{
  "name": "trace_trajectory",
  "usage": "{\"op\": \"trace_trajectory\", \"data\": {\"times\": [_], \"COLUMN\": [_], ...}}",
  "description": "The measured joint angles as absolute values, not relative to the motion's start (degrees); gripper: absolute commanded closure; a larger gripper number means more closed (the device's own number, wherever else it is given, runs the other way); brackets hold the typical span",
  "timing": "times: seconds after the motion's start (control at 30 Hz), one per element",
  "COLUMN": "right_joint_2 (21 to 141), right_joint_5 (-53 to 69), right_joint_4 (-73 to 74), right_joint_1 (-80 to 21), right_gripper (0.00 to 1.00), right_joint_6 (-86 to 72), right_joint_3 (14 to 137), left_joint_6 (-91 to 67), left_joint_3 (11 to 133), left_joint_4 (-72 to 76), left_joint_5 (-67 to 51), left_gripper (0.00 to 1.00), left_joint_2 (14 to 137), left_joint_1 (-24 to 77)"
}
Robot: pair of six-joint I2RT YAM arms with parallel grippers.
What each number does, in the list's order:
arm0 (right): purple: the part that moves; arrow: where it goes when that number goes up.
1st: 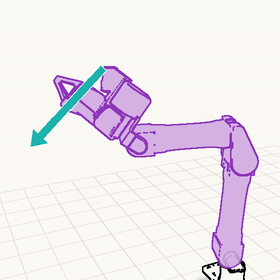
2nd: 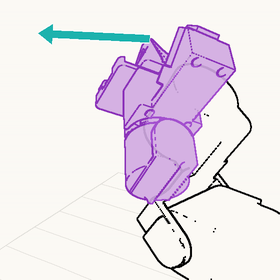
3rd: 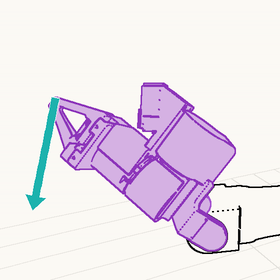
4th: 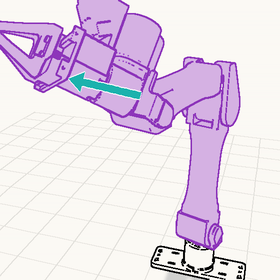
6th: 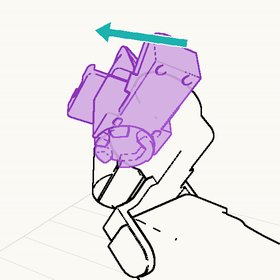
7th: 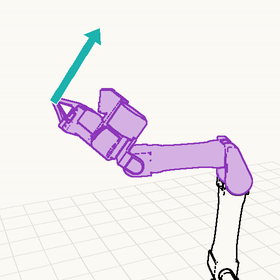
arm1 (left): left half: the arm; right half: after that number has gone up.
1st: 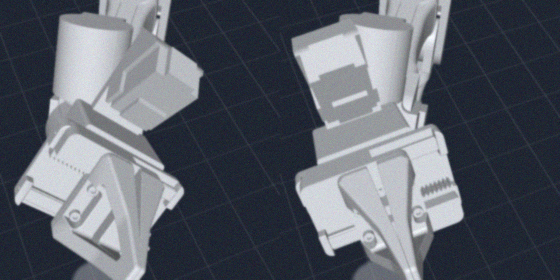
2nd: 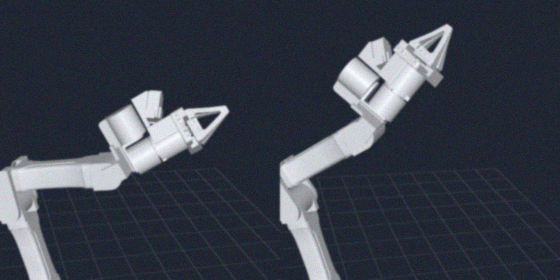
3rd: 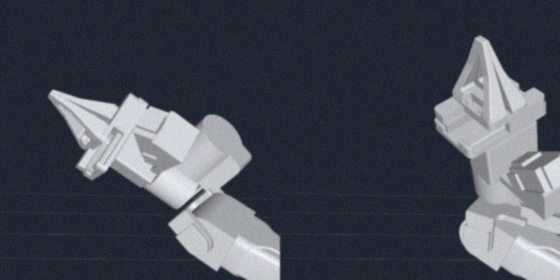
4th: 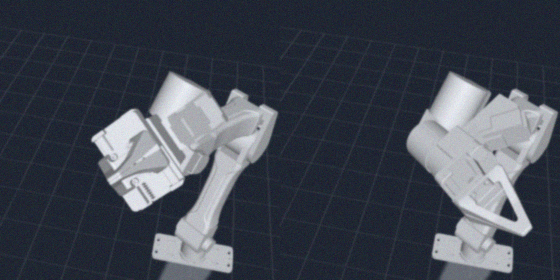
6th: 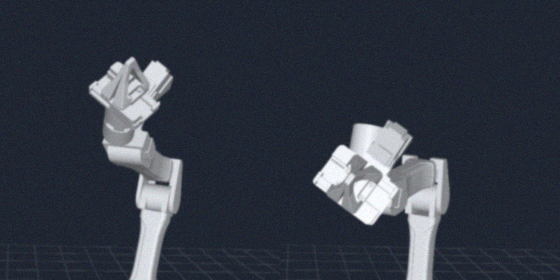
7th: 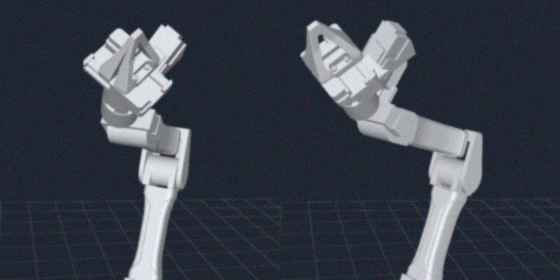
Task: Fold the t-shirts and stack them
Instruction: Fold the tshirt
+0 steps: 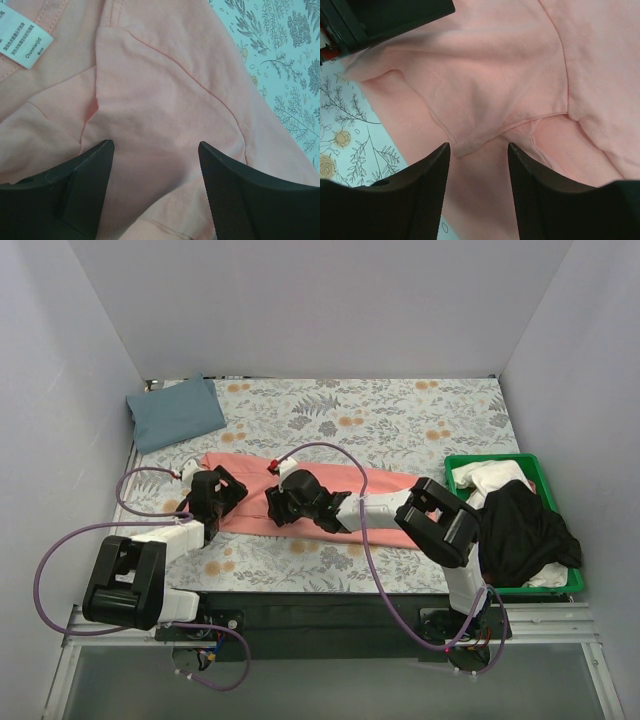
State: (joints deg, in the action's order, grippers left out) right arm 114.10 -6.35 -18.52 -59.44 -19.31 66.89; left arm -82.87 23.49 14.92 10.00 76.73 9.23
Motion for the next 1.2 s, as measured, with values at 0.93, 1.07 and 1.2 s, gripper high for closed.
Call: {"op": "trace_trajectory", "data": {"times": [0.93, 1.07, 1.2], "right_joint_2": [117.2, 117.2, 117.2], "right_joint_5": [-10.6, -10.5, -10.3], "right_joint_4": [-15.5, -15.1, -15.0], "right_joint_1": [-61.2, -61.2, -61.2], "right_gripper": [0.71, 0.94, 0.99], "right_joint_6": [-19.0, -18.5, -18.3], "right_joint_3": [70.8, 70.8, 70.8], "left_joint_6": [-82.8, -82.7, -82.7], "left_joint_3": [23.1, 23.1, 23.1], "left_joint_4": [16.6, 16.6, 16.6], "left_joint_5": [9.8, 9.9, 10.1], "left_gripper": [0.32, 0.31, 0.30], "left_joint_2": [77.1, 77.2, 77.2], "left_joint_1": [9.2, 9.2, 9.2]}}
